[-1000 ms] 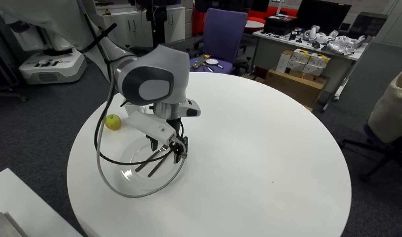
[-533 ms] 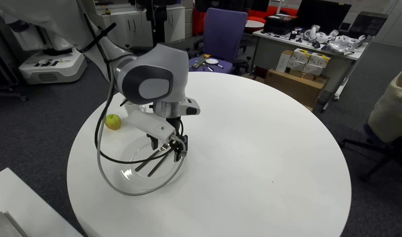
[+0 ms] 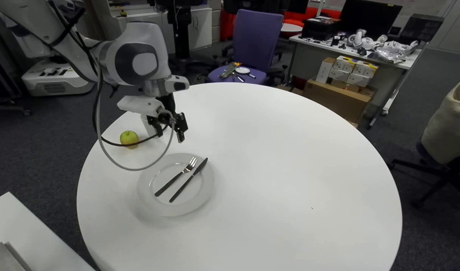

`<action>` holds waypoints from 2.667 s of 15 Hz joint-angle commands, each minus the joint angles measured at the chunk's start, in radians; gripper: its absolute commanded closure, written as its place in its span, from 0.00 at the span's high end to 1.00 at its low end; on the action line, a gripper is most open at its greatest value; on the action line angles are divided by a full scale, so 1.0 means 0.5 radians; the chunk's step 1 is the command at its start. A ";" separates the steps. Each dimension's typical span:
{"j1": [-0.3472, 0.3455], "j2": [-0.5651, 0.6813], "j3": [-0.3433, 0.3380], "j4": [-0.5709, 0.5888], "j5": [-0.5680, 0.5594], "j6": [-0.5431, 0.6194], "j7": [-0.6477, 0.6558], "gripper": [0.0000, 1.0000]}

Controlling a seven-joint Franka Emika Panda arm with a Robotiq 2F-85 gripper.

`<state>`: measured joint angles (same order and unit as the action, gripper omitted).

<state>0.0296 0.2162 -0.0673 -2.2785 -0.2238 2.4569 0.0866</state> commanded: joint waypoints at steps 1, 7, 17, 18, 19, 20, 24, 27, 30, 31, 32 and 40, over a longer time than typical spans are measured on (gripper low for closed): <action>0.134 -0.060 0.071 0.043 -0.090 0.040 0.274 1.00; 0.235 -0.057 0.053 0.154 -0.067 0.126 0.896 1.00; 0.304 0.192 0.097 0.321 0.031 0.000 1.331 1.00; 0.309 0.220 0.101 0.338 0.047 0.009 1.335 1.00; 0.306 0.250 0.110 0.366 0.074 0.005 1.307 1.00; 0.300 0.275 0.128 0.386 0.108 0.021 1.243 1.00; 0.329 0.273 0.088 0.324 0.060 0.037 1.284 1.00; 0.328 0.273 0.086 0.324 0.059 0.037 1.285 1.00; 0.328 0.273 0.086 0.324 0.059 0.037 1.285 1.00; 0.327 0.299 0.087 0.350 0.079 0.041 1.303 1.00; 0.333 0.318 0.081 0.363 0.074 0.060 1.331 1.00; 0.400 0.408 0.070 0.428 0.141 0.207 1.491 1.00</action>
<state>0.2002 0.4119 -0.0142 -2.0841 -0.1699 2.5264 0.7833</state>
